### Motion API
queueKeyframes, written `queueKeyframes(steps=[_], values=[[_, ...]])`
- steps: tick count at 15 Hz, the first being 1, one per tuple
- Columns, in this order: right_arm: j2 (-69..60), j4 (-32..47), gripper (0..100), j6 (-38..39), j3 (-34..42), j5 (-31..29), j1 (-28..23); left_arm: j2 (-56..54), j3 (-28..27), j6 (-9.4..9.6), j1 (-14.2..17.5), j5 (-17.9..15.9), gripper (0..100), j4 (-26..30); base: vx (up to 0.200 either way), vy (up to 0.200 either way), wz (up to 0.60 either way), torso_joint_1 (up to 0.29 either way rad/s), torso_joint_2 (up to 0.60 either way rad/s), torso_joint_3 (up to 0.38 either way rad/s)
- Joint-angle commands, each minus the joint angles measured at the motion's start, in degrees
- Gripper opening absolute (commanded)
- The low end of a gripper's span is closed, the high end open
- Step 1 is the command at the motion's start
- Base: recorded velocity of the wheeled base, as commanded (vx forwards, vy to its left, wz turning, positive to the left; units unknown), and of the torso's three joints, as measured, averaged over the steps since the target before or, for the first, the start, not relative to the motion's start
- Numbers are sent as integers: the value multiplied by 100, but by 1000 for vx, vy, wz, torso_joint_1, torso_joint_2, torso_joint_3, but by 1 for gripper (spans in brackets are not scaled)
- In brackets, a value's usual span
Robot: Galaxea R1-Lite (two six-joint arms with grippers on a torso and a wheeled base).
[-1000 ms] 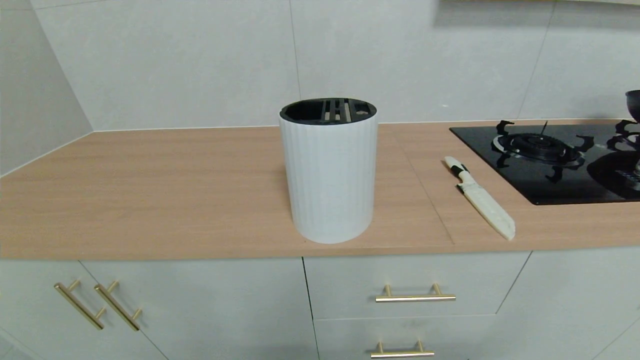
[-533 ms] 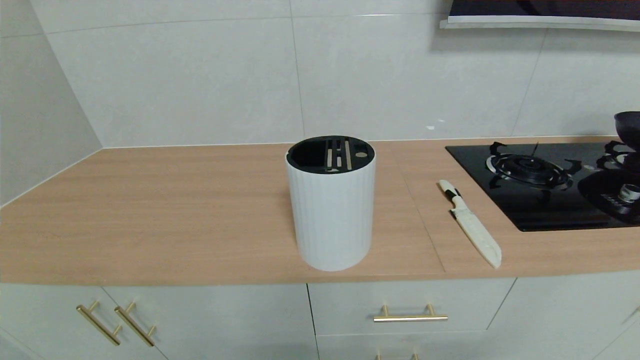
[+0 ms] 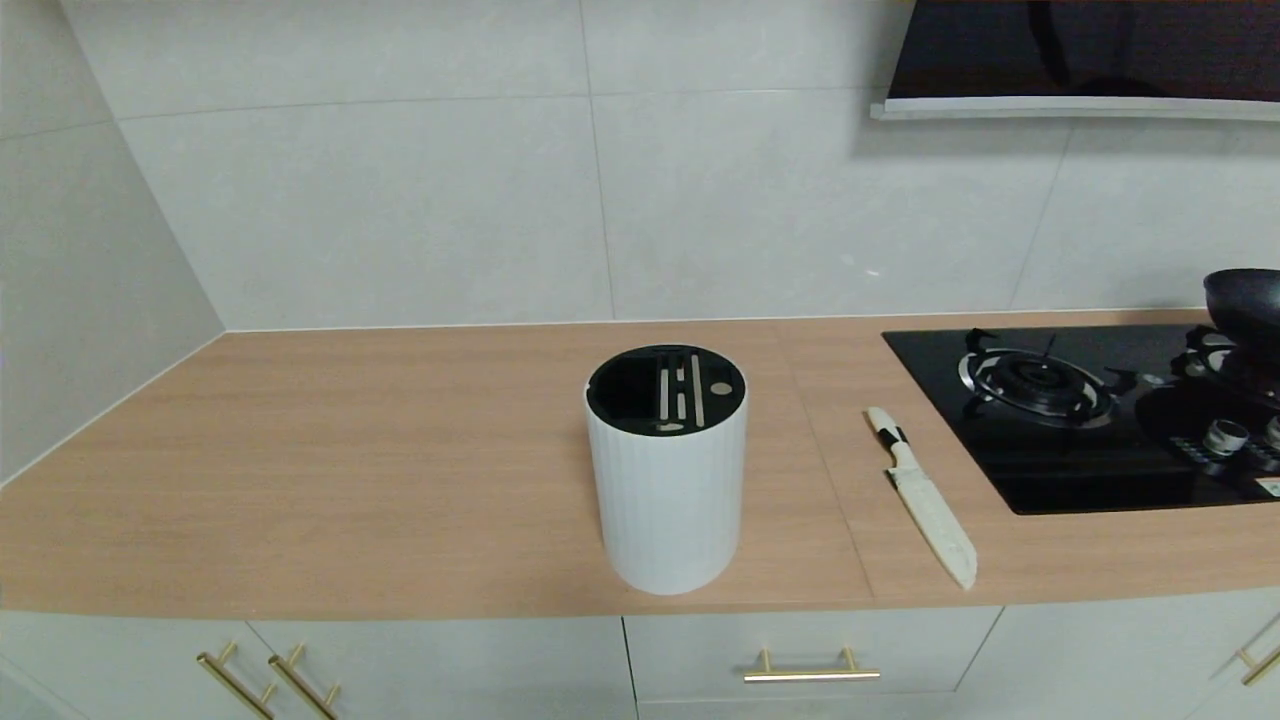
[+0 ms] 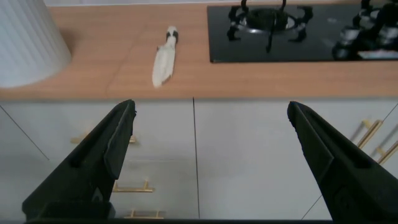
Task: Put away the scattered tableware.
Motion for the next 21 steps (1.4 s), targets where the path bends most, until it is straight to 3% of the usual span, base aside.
queueKeyframes(steps=[1, 6, 21], values=[[7, -2, 100, 0, 0, 6, 2, 0, 0, 0, 0, 1, 100, -3, 0, 0, 0, 266, -569, -315], [7, -2, 100, 0, 0, -2, 2, 0, 0, 0, 0, 1, 100, -3, 0, 0, 0, 243, -537, -276], [7, -2, 100, 9, 0, 6, 2, 0, 0, 0, 0, 1, 100, 6, 0, 0, 0, 58, -114, -63]])
